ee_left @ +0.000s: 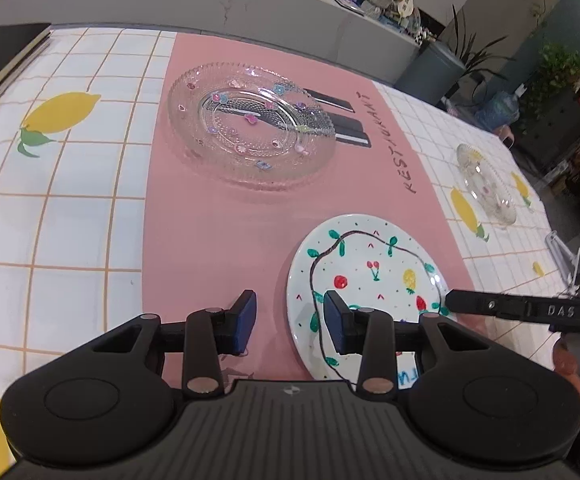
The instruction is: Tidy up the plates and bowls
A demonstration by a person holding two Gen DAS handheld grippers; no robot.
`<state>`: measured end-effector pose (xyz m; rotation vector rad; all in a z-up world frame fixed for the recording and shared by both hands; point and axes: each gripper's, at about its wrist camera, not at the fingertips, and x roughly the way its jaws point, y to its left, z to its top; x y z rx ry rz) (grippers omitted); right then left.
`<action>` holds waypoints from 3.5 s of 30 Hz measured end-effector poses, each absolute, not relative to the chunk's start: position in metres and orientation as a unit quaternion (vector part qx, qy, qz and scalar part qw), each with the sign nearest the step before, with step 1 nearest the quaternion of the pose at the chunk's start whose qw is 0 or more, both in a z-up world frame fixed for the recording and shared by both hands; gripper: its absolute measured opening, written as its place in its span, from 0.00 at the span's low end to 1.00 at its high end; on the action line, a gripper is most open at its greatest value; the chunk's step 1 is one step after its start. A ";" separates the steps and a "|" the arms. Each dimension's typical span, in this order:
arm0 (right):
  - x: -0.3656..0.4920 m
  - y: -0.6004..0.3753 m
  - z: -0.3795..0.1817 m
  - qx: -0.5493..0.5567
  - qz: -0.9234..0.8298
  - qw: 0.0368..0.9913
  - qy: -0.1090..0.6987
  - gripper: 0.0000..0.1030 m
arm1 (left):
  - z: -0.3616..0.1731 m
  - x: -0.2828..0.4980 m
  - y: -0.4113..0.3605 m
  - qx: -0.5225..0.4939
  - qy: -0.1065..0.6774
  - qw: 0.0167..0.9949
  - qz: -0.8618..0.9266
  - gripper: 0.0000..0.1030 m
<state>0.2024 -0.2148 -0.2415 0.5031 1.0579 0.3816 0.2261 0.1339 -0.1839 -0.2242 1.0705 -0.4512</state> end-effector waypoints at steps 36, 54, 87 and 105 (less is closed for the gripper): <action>0.166 -0.259 -0.193 0.316 0.191 0.811 0.454 0.06 | -0.101 0.198 0.089 -0.110 0.478 0.847 -0.206 0.15; 0.058 -0.389 -0.151 0.348 0.102 0.835 0.414 0.05 | -0.091 0.099 -0.035 -0.162 0.497 0.832 -0.185 0.11; 0.063 -0.379 -0.223 0.246 0.066 0.821 0.511 0.06 | -0.177 0.058 -0.068 -0.157 0.500 0.847 -0.090 0.12; 0.061 -0.370 -0.223 0.221 0.065 0.828 0.512 0.12 | -0.182 0.057 -0.068 -0.157 0.494 0.851 -0.082 0.12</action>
